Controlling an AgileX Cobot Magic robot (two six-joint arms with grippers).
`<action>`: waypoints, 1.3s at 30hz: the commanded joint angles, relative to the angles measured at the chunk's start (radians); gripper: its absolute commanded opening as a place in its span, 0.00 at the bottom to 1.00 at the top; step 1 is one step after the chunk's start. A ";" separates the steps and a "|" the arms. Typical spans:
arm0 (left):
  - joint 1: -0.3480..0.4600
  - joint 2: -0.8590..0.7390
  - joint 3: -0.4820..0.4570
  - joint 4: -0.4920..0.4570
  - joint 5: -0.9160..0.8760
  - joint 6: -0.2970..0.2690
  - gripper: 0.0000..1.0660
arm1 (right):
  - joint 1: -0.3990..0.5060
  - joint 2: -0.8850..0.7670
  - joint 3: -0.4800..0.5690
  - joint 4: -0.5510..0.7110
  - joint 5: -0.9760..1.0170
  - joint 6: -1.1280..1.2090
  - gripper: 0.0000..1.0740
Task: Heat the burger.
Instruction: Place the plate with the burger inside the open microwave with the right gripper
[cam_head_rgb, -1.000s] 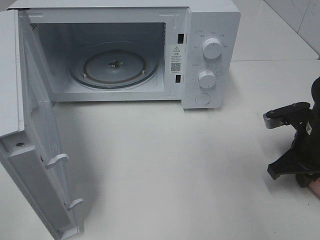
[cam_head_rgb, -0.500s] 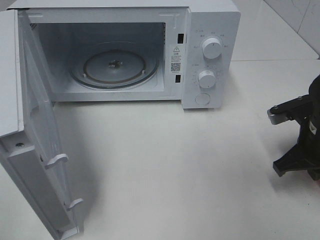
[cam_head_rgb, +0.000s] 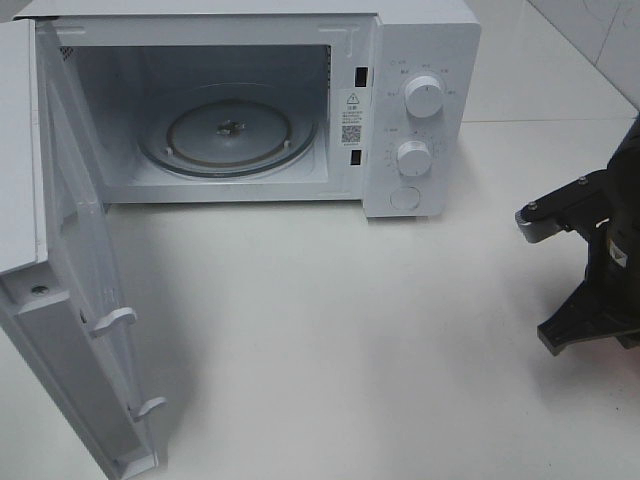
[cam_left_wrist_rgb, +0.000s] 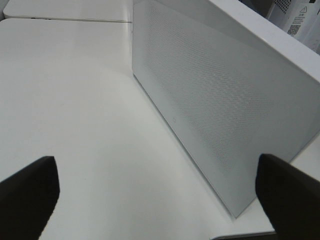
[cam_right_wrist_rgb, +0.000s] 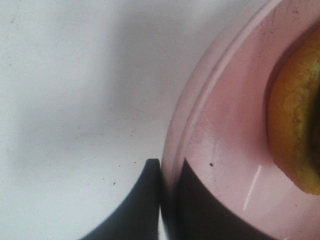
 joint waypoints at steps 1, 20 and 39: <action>-0.004 -0.017 0.003 0.000 -0.013 -0.001 0.94 | 0.058 -0.045 0.001 -0.046 0.064 0.004 0.00; -0.004 -0.017 0.003 0.000 -0.013 -0.001 0.94 | 0.324 -0.147 0.075 -0.054 0.116 -0.006 0.00; -0.004 -0.017 0.003 0.000 -0.013 -0.001 0.94 | 0.632 -0.169 0.092 -0.197 0.138 -0.006 0.00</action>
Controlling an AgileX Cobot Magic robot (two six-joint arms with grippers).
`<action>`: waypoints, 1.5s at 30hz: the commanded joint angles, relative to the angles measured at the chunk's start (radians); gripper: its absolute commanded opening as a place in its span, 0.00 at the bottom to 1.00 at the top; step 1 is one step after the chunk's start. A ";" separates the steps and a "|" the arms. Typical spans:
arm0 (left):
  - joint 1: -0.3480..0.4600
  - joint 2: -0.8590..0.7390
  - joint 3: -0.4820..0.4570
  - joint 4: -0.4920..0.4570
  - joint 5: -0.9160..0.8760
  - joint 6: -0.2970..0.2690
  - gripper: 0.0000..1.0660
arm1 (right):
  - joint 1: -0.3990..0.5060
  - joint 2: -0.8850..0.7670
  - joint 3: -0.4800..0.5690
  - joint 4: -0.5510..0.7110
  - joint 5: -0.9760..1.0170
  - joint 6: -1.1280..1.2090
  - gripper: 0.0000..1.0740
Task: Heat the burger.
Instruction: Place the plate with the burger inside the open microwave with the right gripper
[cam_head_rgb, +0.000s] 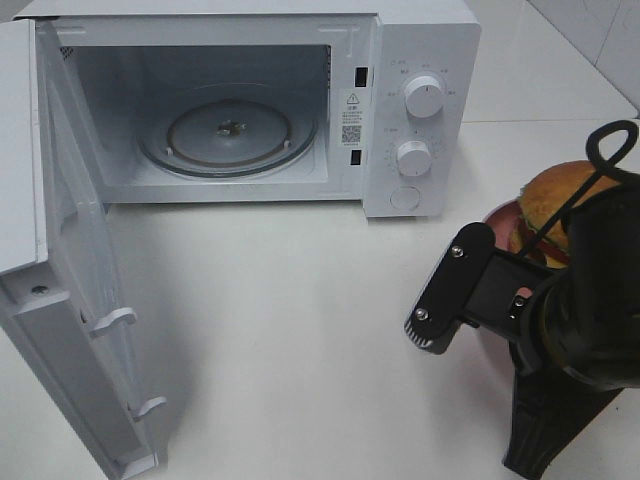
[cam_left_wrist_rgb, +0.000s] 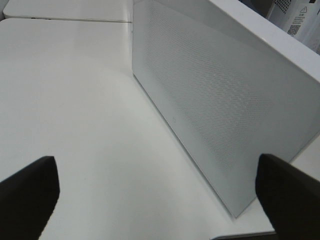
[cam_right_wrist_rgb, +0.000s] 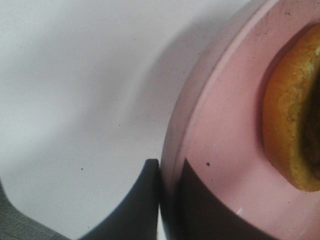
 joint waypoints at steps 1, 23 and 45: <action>-0.004 -0.017 0.003 0.000 -0.013 -0.001 0.94 | 0.034 -0.011 0.002 -0.082 0.032 -0.006 0.00; -0.004 -0.017 0.003 0.000 -0.013 -0.001 0.94 | 0.143 -0.011 0.002 -0.148 -0.110 -0.372 0.01; -0.004 -0.017 0.003 0.000 -0.013 -0.001 0.94 | 0.140 -0.011 0.002 -0.228 -0.389 -0.598 0.00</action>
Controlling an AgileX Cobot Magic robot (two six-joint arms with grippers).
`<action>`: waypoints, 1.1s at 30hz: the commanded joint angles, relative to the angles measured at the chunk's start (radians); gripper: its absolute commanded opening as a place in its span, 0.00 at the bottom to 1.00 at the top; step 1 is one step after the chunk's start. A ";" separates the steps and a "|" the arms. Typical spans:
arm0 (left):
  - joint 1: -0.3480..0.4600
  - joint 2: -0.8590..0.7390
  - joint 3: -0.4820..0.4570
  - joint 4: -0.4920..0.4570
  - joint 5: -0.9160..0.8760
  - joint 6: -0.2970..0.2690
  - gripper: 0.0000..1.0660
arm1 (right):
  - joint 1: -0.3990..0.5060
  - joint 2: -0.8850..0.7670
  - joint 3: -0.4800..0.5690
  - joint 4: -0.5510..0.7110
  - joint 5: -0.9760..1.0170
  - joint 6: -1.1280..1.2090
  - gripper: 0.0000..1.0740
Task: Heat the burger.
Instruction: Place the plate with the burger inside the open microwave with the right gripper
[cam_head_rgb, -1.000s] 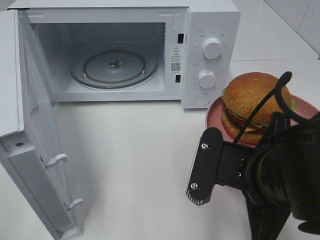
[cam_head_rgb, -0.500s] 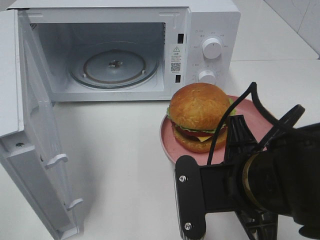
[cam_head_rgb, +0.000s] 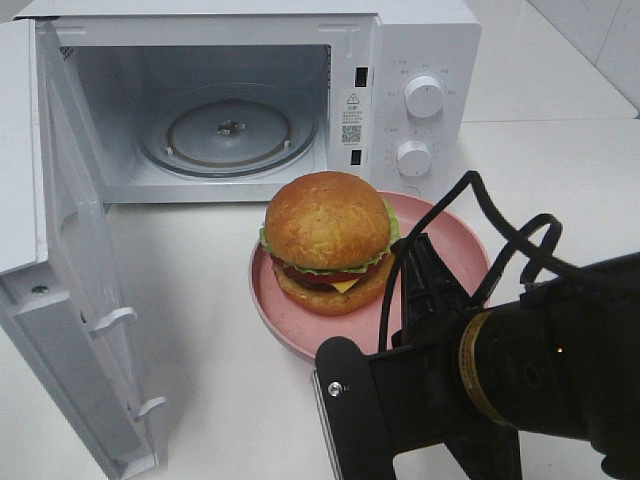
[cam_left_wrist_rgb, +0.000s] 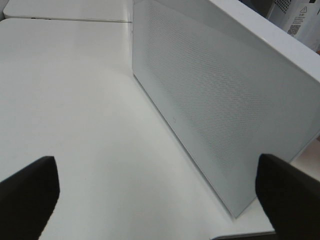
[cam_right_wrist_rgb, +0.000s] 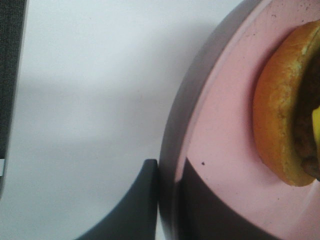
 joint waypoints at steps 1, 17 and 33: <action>-0.004 -0.017 0.003 0.000 -0.013 -0.001 0.94 | -0.002 -0.011 -0.006 -0.106 -0.033 -0.026 0.00; -0.004 -0.017 0.003 0.000 -0.013 -0.001 0.94 | -0.236 -0.011 -0.006 -0.007 -0.298 -0.397 0.00; -0.004 -0.017 0.003 0.000 -0.013 -0.001 0.94 | -0.415 -0.011 -0.006 0.706 -0.390 -1.262 0.00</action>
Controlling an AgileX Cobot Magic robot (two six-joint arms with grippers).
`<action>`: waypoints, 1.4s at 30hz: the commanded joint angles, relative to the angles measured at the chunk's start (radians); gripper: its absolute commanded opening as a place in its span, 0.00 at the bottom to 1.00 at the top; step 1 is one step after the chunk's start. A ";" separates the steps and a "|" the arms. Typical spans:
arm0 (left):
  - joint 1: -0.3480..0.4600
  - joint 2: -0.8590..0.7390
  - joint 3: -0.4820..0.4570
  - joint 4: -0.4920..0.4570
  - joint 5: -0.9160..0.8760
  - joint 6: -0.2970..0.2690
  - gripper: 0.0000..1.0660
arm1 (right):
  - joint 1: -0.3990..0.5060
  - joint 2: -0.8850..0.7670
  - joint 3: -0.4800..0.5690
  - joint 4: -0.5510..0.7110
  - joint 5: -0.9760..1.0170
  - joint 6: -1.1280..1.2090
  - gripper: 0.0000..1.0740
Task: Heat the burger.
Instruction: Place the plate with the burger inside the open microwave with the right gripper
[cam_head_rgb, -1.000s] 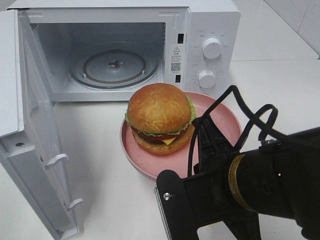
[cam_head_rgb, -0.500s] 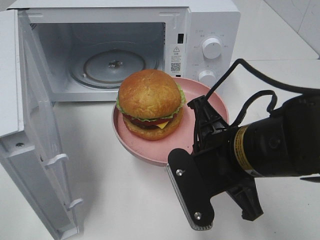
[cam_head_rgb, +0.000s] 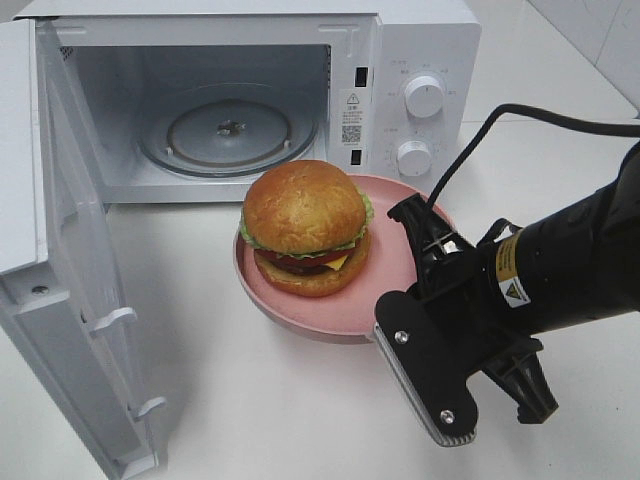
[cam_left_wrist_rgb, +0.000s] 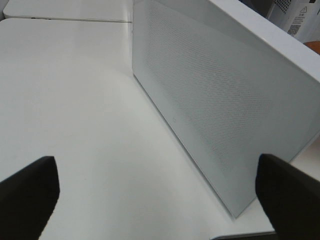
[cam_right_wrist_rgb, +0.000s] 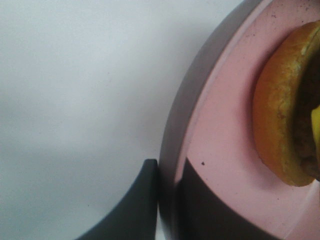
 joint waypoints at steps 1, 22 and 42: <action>-0.004 -0.017 0.003 0.000 -0.013 -0.001 0.94 | -0.026 -0.012 -0.006 0.137 -0.091 -0.148 0.00; -0.004 -0.017 0.003 0.000 -0.013 -0.001 0.94 | -0.056 -0.012 -0.039 0.457 -0.088 -0.513 0.00; -0.004 -0.017 0.003 0.000 -0.013 -0.001 0.94 | -0.056 0.153 -0.258 0.411 -0.003 -0.419 0.00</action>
